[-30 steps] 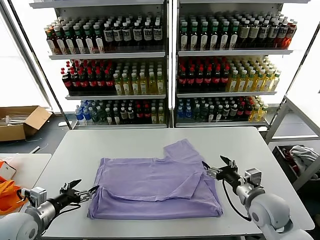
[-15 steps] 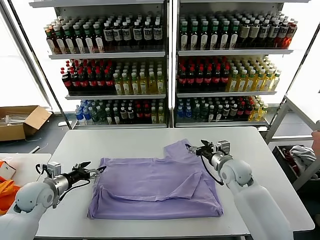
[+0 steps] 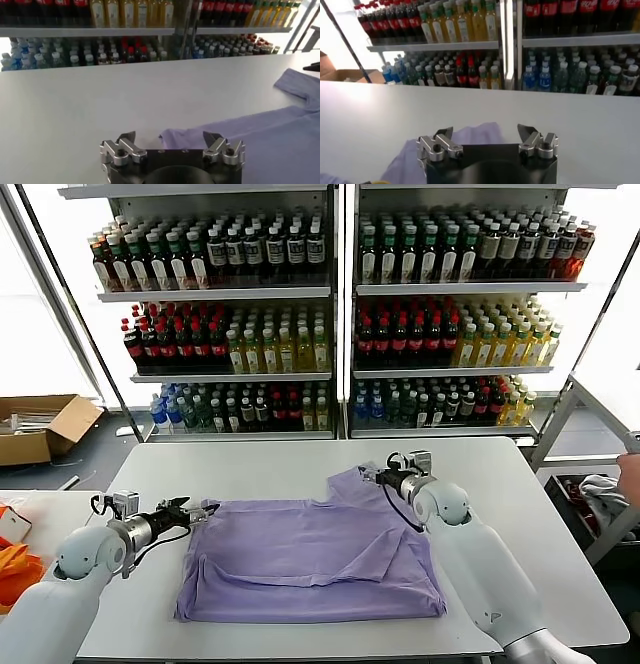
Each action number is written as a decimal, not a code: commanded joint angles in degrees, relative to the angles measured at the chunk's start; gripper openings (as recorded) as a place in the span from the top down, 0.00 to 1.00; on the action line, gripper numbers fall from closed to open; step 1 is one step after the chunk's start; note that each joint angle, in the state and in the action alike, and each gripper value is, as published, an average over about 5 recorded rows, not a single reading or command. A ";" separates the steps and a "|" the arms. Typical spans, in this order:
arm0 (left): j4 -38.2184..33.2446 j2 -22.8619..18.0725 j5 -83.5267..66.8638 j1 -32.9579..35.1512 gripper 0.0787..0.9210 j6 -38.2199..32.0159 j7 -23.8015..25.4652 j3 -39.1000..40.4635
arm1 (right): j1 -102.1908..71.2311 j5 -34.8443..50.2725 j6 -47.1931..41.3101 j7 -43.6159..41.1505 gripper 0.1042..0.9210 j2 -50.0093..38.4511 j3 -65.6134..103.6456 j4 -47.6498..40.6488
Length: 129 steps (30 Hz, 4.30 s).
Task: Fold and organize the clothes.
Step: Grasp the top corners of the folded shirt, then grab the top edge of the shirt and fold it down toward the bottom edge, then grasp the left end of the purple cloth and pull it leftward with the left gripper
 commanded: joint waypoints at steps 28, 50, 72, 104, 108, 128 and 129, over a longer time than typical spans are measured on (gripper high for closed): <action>-0.86 -1.00 -1.92 -0.52 0.97 -0.05 0.95 0.76 | -2.52 7.16 -0.06 3.95 1.00 -1.16 -0.95 10.60; -31.19 3.26 -2.31 31.34 0.99 0.01 -4.18 -17.32 | -45.88 14.15 0.01 6.82 1.00 -18.25 25.83 53.81; -37.36 -2.47 8.43 46.86 0.88 -0.03 -4.30 -26.84 | -67.42 8.44 2.45 3.26 0.77 -13.21 35.61 61.06; -36.50 -21.79 6.04 43.45 0.23 -3.07 -26.69 -13.97 | -73.75 6.77 13.52 1.20 0.12 -5.37 45.76 61.37; -35.83 -21.37 6.02 43.80 0.37 -2.55 -25.10 -13.25 | -73.65 6.91 13.56 1.27 0.12 -5.38 46.09 61.12; -34.56 -16.34 3.25 42.52 0.97 -6.66 -22.47 -23.02 | -71.98 7.18 14.17 1.26 0.12 -5.28 45.64 59.73; -33.92 -15.14 3.21 42.36 0.97 -7.10 -21.93 -25.25 | -72.04 7.26 14.23 1.28 0.12 -5.41 45.81 59.70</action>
